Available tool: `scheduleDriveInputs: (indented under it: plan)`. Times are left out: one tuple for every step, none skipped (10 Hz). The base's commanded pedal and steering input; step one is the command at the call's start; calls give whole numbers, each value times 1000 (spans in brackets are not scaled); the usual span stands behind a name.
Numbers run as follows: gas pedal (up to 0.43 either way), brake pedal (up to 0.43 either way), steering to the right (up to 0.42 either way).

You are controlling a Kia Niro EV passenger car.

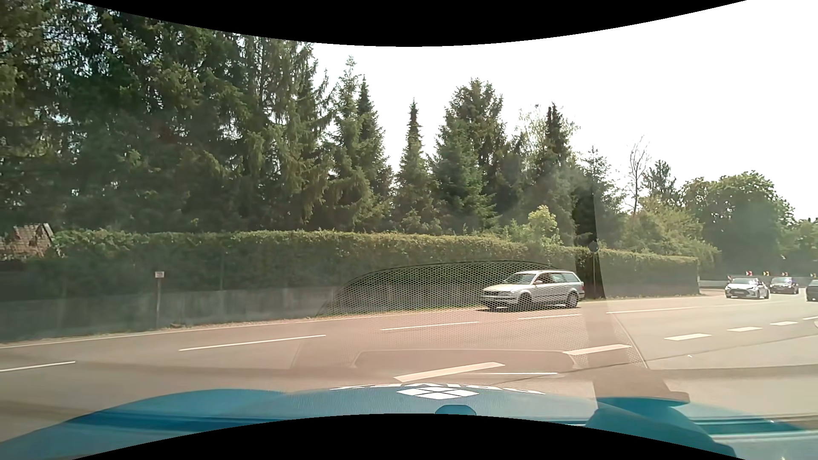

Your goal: Follow the waypoints while adhering to traffic rules and regulations

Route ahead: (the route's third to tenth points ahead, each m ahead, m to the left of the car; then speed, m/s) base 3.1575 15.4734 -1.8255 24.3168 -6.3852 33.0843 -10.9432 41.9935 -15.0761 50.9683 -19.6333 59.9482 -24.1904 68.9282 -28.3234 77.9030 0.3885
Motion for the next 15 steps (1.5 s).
scheduleDriveInputs:
  plan:
    - [0,0,-372]
    - [0,0,-372]
    - [0,0,-376]
    - [0,0,-383]
    - [0,0,-389]
    - [0,0,-397]
    - [0,0,-405]
    - [0,0,-405]
    - [0,0,-405]
    - [0,0,-401]
    - [0,0,-393]
    - [0,6,-389]
    - [0,18,-387]
    - [0,49,-387]
    - [0,91,-387]
